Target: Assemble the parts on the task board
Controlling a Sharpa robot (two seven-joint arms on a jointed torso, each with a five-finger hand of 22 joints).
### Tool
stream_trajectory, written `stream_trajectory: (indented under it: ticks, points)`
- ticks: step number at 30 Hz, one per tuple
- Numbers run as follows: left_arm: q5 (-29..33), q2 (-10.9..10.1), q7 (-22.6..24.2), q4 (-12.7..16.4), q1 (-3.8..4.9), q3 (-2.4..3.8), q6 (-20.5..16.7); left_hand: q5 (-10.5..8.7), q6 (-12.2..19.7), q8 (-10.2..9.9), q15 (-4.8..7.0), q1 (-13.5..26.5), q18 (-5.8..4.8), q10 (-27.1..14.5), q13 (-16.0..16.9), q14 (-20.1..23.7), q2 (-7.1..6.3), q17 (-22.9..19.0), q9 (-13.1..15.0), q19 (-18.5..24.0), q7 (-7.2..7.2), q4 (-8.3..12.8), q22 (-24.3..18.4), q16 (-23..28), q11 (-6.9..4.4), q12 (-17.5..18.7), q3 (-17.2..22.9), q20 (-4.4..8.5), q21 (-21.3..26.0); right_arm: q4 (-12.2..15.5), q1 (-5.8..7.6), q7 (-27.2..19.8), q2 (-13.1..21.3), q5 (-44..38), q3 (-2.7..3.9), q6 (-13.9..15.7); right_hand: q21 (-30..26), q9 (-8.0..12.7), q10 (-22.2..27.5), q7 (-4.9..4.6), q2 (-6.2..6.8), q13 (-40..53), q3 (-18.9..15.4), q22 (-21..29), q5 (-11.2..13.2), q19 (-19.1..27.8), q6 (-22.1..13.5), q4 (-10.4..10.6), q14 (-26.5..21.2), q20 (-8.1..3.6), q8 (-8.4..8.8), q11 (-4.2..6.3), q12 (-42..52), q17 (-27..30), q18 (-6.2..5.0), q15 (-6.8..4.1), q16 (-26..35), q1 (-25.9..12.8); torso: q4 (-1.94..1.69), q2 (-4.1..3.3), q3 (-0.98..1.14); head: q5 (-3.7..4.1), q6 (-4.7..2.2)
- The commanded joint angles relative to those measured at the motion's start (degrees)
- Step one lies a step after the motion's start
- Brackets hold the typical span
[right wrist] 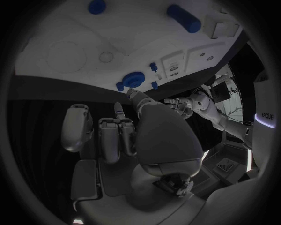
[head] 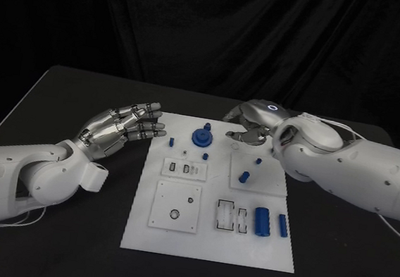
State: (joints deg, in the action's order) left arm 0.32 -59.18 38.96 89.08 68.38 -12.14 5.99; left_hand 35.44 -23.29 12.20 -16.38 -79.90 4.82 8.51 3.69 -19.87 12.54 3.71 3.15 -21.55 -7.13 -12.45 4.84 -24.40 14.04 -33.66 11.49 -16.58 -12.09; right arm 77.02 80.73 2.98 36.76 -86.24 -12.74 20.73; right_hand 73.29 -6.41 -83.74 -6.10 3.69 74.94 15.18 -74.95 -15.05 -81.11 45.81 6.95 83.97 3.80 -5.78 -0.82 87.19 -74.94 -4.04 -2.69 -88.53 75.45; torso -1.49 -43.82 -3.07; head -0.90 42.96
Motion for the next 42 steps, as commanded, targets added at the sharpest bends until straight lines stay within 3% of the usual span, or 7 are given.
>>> stream_trajectory:
  ticks: [1, 4, 8, 16, 23, 30, 42]
  points:
    - [0.0, -0.07, 5.13, 0.17, -0.24, 0.04, 0.06, 0.28, -0.14, -0.09, -0.18, 0.47, -0.73, -0.14, 0.06, 0.31, -0.07, 0.09, 0.1, -0.3, -0.36, -0.01, -0.06, -0.36, 0.04, -0.21, 0.4, -0.05, -0.25, 4.16, 1.19, 0.81, 4.01, 1.94, -0.07, 1.18, 0.42, -0.05, -0.88, 0.0, -0.35, 9.8, -0.26, -10.04, 0.38, -0.44, 0.5, 0.18, 5.41, 0.08, -0.25, -0.11, 0.3, -14.05, 0.26, 0.27, -0.33, -0.01, 0.23, 0.18, 0.07, -0.24, -0.27]
    - [0.0, -0.17, 5.21, 0.18, -0.49, 0.04, -0.08, 0.28, -0.14, -0.09, -0.18, 0.47, -0.73, -0.14, 0.06, 0.31, -0.07, 0.09, 0.1, -0.3, -0.36, -0.01, -0.06, -0.36, 0.04, -0.21, 0.4, -0.05, -0.25, 8.42, 2.12, 2.04, 9.31, 2.68, -0.37, 0.52, 0.17, -0.12, -0.53, -0.03, -0.28, 9.4, -0.49, -9.97, 1.13, -0.39, 1.41, 0.5, 5.22, 0.15, -0.4, -0.15, 0.11, -13.71, 0.2, 0.31, 0.05, 0.0, 0.59, 0.58, 0.09, -0.32, -0.06]
    - [0.0, -0.07, 5.31, 0.21, -0.77, 0.04, -0.02, 0.34, -0.22, -0.06, -0.18, 0.51, -0.73, -0.1, 0.08, 0.28, -0.13, 0.1, 0.11, -0.29, -0.37, 0.06, -0.06, -0.42, 0.06, -0.29, 0.54, -0.05, -0.25, 10.84, 2.46, 2.92, 13.44, 3.02, -0.82, 0.27, -0.1, -0.14, -0.15, -0.04, -0.18, 9.01, -0.54, -9.88, 1.23, -0.27, 1.72, 0.5, 5.06, 0.17, -0.45, -0.16, -0.09, -13.45, 0.14, 0.33, 0.35, 0.13, 0.69, 0.95, 0.09, -0.21, 0.16]
    - [0.0, 0.07, 5.38, 0.3, -1.47, 0.04, 0.14, 0.37, -0.23, -0.06, -0.19, 0.54, -0.73, -0.08, 0.09, 0.25, -0.16, 0.11, 0.11, -0.31, -0.39, 0.1, -0.06, -0.47, 0.09, -0.33, 0.65, -0.05, -0.26, 10.59, 0.84, 4.3, 17.88, 3.23, -1.36, -0.01, -1.17, 0.22, 1.59, 0.27, 0.33, 7.11, -0.88, -9.57, 2.76, 0.16, 1.31, 0.77, 4.49, 0.12, 0.39, 0.06, -1.13, -12.47, -0.08, 0.19, 1.49, 0.87, 0.75, 1.76, 0.14, 0.03, 1.05]
    - [0.0, 0.17, 5.44, 0.32, -1.87, 0.04, 0.33, 0.37, -0.23, -0.06, -0.19, 0.54, -0.73, -0.08, 0.09, 0.25, -0.16, 0.11, 0.11, -0.31, -0.39, 0.1, -0.06, -0.47, 0.09, -0.33, 0.65, -0.05, -0.26, 8.05, -1.47, 4.05, 17.78, 3.26, -1.47, 0.91, -1.73, 0.47, 2.29, 0.38, 0.51, 6.28, -1.17, -9.42, 3.99, 0.37, 0.99, 1.15, 4.21, 0.04, 0.9, 0.17, -1.63, -11.96, -0.17, 0.09, 2.08, 1.25, 1.18, 2.19, 0.3, -0.48, 1.65]
    - [0.0, 0.12, 5.42, 0.31, -2.18, 0.04, 0.53, 0.4, -0.21, -0.09, -0.19, 0.57, -0.74, -0.07, 0.09, 0.24, -0.17, 0.12, 0.11, -0.34, -0.4, 0.14, -0.05, -0.51, 0.11, -0.32, 0.78, -0.05, -0.28, 4.73, -2.96, 2.91, 15.84, 3.25, -1.48, 2.24, -2.6, 0.76, 3.22, 0.54, 0.74, 5.18, -1.22, -9.18, 4.16, 0.71, 0.37, 1.04, 3.91, -0.05, 1.5, 0.3, -2.3, -11.42, -0.33, -0.03, 2.74, 2.36, 1.3, 2.12, 0.22, -0.71, 1.88]
    - [0.0, 0.22, 5.35, 0.16, -2.39, 0.04, 0.95, 0.43, -0.16, -0.12, -0.2, 0.61, -0.74, -0.09, 0.08, 0.28, -0.17, 0.11, 0.1, -0.31, -0.41, 0.18, -0.06, -0.48, 0.13, -0.28, 0.91, -0.05, -0.27, 0.96, -3.76, 2.68, 13.73, 3.25, -1.46, 1.28, -3.28, 0.89, 3.93, 0.49, 0.7, 4.39, -1.24, -8.99, 3.94, 0.99, 0.08, 1.17, 3.66, -0.09, 1.74, 0.3, -2.79, -10.98, -0.45, -0.05, 3.27, 2.69, 1.0, 2.04, 0.24, -0.42, 2.05]
